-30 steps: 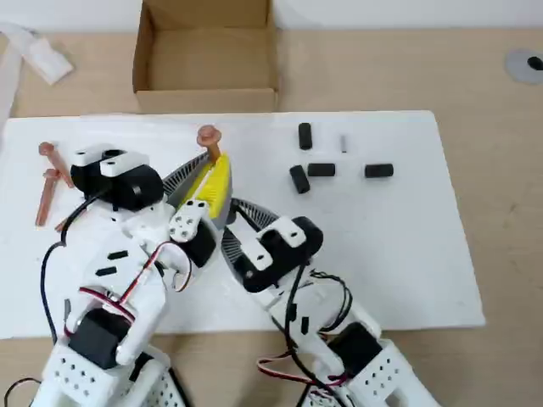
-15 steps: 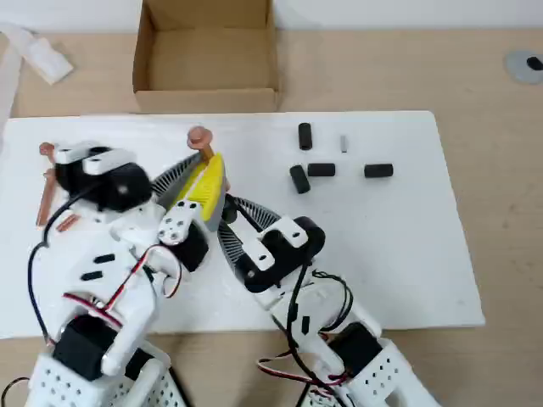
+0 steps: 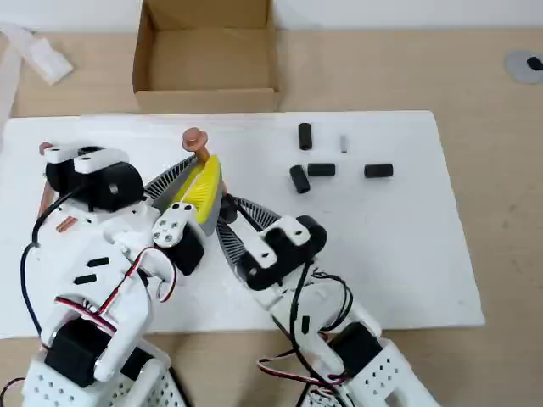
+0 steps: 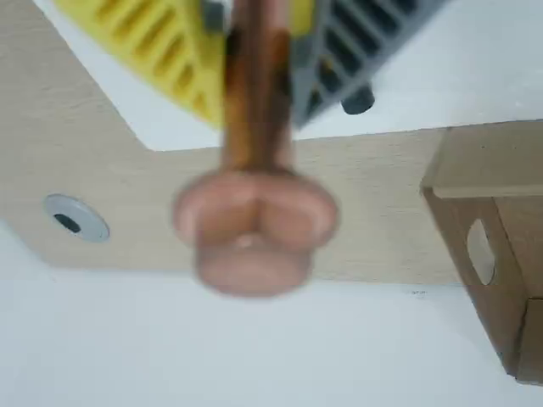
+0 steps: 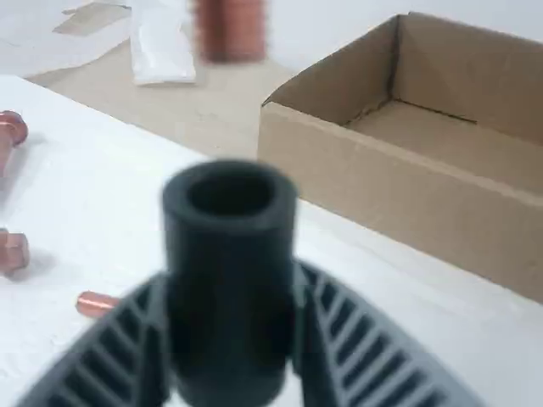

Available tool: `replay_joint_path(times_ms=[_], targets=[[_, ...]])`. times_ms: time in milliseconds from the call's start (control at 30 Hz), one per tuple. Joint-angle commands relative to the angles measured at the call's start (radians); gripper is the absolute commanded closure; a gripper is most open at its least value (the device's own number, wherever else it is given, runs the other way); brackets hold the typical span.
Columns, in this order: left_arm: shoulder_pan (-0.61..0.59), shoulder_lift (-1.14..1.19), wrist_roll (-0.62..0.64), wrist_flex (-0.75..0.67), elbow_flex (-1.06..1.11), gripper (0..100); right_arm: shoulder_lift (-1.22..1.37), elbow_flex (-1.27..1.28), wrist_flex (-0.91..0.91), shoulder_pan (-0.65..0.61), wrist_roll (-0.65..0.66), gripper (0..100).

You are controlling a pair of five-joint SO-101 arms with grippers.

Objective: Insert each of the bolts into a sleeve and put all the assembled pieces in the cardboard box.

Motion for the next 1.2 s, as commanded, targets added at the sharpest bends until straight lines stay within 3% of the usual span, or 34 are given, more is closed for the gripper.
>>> replay_joint_path(times_ms=[0,800,1167], targets=[[-0.008,-0.010,0.006,-0.005,-0.008,100,-0.012,-0.010,0.002,-0.008,-0.012,98.9],[-0.003,-0.008,-0.081,0.011,0.026,100,-0.012,-0.010,0.002,-0.008,-0.009,98.9],[0.068,-0.008,-0.084,0.078,0.026,100,-0.012,-0.008,0.002,-0.008,-0.011,98.9]])
